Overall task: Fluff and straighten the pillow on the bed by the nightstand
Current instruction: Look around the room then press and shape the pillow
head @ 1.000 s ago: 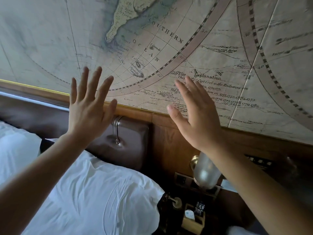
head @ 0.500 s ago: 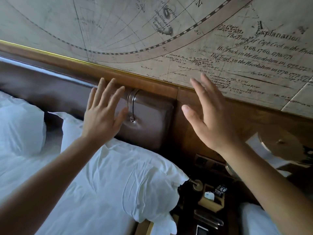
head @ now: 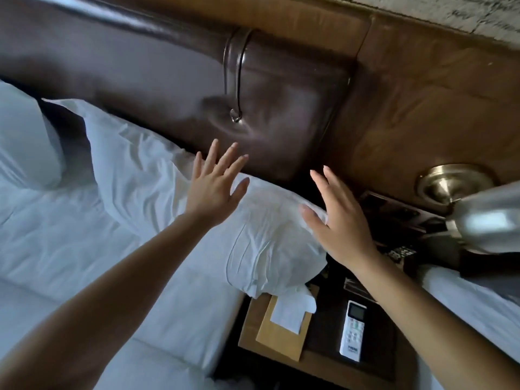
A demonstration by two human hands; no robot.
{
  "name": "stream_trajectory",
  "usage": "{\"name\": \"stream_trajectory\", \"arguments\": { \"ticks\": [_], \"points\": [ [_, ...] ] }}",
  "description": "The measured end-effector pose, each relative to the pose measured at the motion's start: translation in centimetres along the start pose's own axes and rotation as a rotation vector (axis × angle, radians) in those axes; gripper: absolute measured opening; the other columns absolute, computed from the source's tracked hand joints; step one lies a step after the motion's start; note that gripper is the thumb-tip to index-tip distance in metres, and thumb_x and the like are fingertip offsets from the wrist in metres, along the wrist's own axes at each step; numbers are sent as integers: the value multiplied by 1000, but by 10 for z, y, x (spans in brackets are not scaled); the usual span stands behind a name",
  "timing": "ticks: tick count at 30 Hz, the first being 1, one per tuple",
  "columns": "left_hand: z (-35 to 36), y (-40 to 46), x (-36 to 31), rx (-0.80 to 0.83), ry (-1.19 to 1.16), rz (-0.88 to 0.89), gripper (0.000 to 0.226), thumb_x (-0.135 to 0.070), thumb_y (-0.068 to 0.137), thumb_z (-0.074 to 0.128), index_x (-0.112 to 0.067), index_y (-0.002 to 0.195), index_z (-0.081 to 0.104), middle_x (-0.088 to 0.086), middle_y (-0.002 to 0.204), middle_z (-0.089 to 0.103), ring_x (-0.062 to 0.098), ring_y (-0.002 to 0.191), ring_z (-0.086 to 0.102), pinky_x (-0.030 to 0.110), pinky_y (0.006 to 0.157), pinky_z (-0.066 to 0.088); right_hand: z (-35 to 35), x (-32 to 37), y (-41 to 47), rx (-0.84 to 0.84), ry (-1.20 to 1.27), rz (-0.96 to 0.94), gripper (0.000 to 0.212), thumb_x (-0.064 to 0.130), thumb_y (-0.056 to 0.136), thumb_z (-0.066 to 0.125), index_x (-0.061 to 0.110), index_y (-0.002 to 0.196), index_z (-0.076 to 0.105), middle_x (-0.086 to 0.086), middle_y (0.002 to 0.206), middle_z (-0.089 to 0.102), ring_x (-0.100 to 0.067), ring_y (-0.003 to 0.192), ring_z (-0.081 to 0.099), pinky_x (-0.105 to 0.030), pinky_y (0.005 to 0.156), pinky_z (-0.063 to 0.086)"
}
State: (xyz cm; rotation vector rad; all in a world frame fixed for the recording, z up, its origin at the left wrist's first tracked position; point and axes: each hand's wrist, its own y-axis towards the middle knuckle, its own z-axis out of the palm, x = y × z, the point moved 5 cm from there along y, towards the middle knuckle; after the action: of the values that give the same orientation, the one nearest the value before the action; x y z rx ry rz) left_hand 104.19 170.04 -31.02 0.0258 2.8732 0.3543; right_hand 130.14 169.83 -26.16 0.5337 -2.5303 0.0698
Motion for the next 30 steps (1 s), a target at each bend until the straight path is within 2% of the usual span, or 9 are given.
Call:
{"name": "stream_trajectory", "arguments": {
  "ticks": [3, 6, 10, 16, 18, 21, 25, 28, 30],
  "points": [
    [34, -7, 12, 132, 29, -35, 63, -58, 106, 28, -26, 157, 45, 3, 171, 33, 37, 162, 15, 62, 128, 15, 43, -21, 6, 138, -66, 71, 71, 57, 101, 47, 31, 162, 24, -1, 173, 14, -22, 159, 11, -48, 126, 20],
    [53, -22, 22, 222, 18, -108, 59, -55, 108, 32, -25, 158, 43, 7, 171, 32, 38, 160, 21, 59, 128, 16, 75, -36, 1, 268, -107, 135, 76, 62, 100, 46, 27, 163, 22, -3, 172, 17, -25, 158, 16, -50, 124, 23],
    [57, -53, 20, 207, 12, -159, 59, -52, 110, 32, -23, 160, 40, 8, 170, 35, 35, 160, 24, 53, 131, 14, 88, -39, -17, 246, -96, 117, 77, 56, 98, 55, 26, 161, 25, 0, 169, 27, -25, 152, 30, -46, 117, 33],
    [46, -84, 11, 224, -54, -235, 57, -52, 110, 30, -25, 159, 40, 4, 171, 31, 29, 162, 17, 50, 132, 10, 89, -29, -49, 256, -44, 72, 73, 48, 97, 60, 28, 159, 29, 4, 167, 31, -23, 152, 31, -46, 115, 35],
    [38, -90, 13, 121, -148, -426, 54, -50, 111, 34, -24, 158, 43, 4, 172, 29, 27, 162, 17, 48, 131, 12, 88, -24, -55, 275, -17, 66, 74, 49, 96, 58, 28, 160, 28, 5, 168, 28, -21, 153, 27, -46, 117, 31],
    [16, -97, 32, -137, -325, -918, 67, -53, 107, 43, -15, 161, 35, 11, 173, 23, 31, 161, 18, 47, 130, 16, 85, -19, -61, 307, 38, 57, 74, 55, 96, 54, 29, 160, 29, 7, 169, 24, -18, 156, 20, -48, 122, 25],
    [12, -87, 44, -104, -298, -1012, 80, -59, 104, 46, -11, 164, 24, 13, 174, 19, 32, 162, 16, 48, 130, 17, 78, -16, -61, 278, 104, 69, 64, 59, 100, 47, 28, 156, 40, 8, 167, 29, -14, 155, 21, -46, 122, 25],
    [27, -82, 54, -191, -583, -1321, 100, -74, 94, 51, -6, 163, 25, 15, 168, 32, 34, 153, 36, 47, 124, 34, 74, -17, -61, 256, 137, 59, 59, 58, 100, 48, 25, 150, 51, 6, 164, 37, -14, 152, 28, -47, 120, 31],
    [40, -76, 62, -246, -747, -1412, 111, -81, 85, 56, -11, 165, 23, 9, 168, 33, 32, 151, 39, 46, 123, 37, 78, -17, -64, 239, 153, 17, 55, 58, 101, 48, 24, 143, 59, 5, 161, 42, -15, 150, 33, -50, 118, 34]
  ]
}}
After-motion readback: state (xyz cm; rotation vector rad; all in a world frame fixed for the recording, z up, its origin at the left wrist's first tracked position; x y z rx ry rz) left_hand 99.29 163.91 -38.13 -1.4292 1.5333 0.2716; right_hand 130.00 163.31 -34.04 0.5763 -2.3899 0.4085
